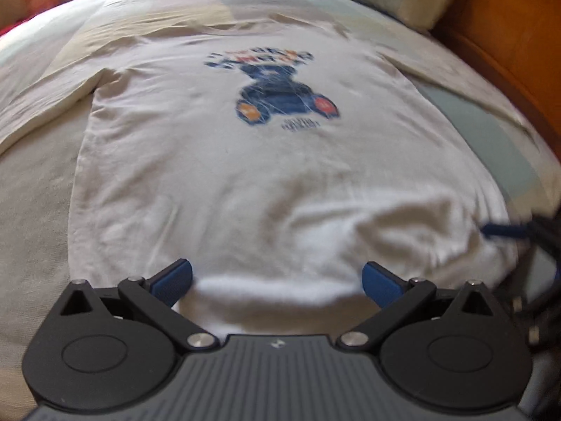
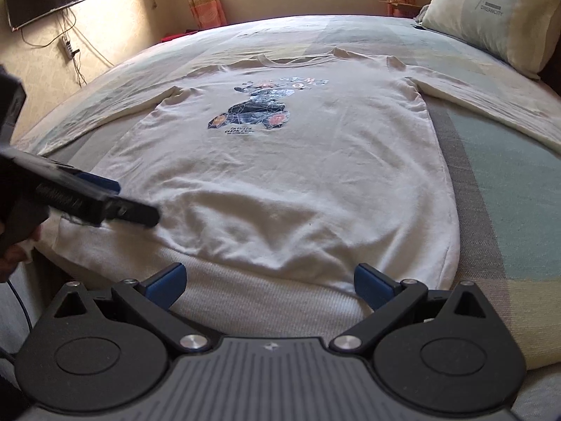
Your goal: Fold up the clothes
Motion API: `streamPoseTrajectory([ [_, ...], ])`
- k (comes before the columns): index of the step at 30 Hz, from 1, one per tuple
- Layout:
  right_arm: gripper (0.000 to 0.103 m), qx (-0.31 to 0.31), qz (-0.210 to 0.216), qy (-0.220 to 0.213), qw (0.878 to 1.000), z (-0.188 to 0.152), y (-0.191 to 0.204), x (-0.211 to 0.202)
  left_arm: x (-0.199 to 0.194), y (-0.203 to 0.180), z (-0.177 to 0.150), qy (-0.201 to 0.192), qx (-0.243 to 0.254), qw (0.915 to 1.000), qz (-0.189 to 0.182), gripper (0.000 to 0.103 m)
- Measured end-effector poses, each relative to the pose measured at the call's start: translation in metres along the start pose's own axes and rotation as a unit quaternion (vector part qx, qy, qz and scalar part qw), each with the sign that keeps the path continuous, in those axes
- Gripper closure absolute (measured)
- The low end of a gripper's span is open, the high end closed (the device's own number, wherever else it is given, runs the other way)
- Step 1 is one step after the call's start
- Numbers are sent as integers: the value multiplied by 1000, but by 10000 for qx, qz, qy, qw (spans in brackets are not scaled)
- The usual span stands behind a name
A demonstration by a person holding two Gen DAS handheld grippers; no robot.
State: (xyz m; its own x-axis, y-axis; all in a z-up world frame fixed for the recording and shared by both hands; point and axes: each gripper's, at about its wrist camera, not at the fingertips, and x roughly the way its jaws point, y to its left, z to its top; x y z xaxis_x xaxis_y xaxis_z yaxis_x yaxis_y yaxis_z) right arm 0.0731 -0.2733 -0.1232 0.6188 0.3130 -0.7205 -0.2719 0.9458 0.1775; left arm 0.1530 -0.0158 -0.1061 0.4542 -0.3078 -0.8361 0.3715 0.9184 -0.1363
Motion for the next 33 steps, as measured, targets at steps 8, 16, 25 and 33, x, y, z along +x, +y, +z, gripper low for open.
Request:
streamPoseTrajectory([
  [8, 0, -528, 136, -185, 9983, 56, 14, 5, -31, 52, 53, -681, -352, 9970, -59, 1],
  [16, 0, -1417, 384, -242, 9889, 112, 37, 86, 16, 93, 119, -873, -811, 9927, -159, 1],
  [25, 0, -885, 451, -130, 9950, 97, 17, 95, 53, 108, 96, -885, -1102, 9898, -197, 1],
  [33, 0, -1116, 136, 9, 9937, 91, 24, 95, 37, 102, 141, -926, -505, 9935, 438, 1],
])
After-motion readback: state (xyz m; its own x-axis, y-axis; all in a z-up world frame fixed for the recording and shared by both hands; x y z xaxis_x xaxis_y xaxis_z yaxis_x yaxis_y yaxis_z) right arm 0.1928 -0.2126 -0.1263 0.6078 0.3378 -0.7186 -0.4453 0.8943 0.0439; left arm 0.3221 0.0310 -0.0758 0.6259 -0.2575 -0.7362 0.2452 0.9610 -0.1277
